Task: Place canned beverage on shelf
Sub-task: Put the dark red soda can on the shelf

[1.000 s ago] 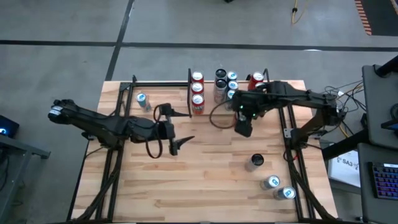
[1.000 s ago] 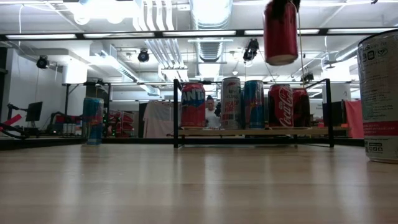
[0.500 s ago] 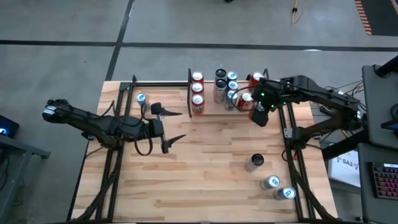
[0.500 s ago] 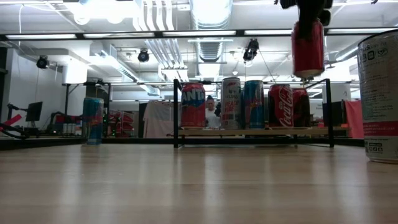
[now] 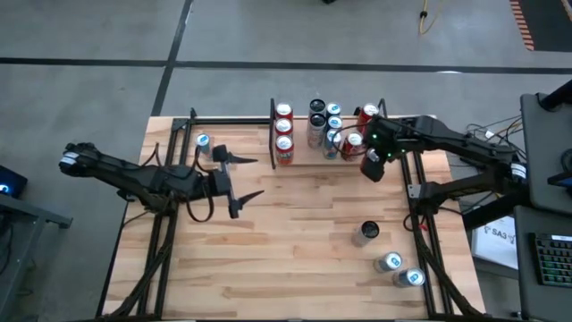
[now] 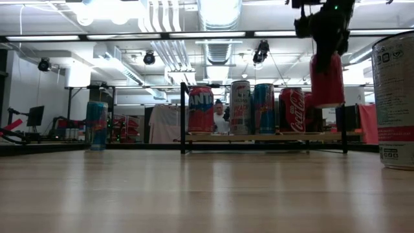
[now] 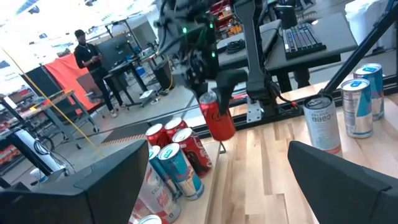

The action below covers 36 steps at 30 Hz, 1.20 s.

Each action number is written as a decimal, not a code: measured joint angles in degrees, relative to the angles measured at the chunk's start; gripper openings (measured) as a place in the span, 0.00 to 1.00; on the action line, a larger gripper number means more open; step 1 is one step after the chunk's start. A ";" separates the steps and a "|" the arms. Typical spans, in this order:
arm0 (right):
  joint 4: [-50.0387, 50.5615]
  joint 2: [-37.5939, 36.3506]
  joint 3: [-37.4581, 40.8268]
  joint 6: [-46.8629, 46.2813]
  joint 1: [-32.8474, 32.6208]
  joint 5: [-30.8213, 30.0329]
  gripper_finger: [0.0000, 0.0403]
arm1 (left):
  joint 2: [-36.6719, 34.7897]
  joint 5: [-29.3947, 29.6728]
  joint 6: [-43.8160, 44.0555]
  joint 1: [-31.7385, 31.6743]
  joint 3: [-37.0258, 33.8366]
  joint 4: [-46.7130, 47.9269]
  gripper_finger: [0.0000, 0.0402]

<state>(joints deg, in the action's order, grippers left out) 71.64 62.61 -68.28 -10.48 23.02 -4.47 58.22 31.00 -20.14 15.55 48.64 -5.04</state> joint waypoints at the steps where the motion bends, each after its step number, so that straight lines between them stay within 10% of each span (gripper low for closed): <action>1: -1.22 0.00 0.82 0.92 0.54 0.03 0.72 | -0.15 0.02 -0.06 0.00 0.00 0.02 0.92; 36: -15.50 1.53 12.23 11.60 11.53 -1.55 0.72 | -1.73 7.57 -3.00 -0.02 -0.02 1.27 0.92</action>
<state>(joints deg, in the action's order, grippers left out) 56.14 64.14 -56.05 1.13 34.54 -6.02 56.49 38.58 -23.14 15.53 48.62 -3.77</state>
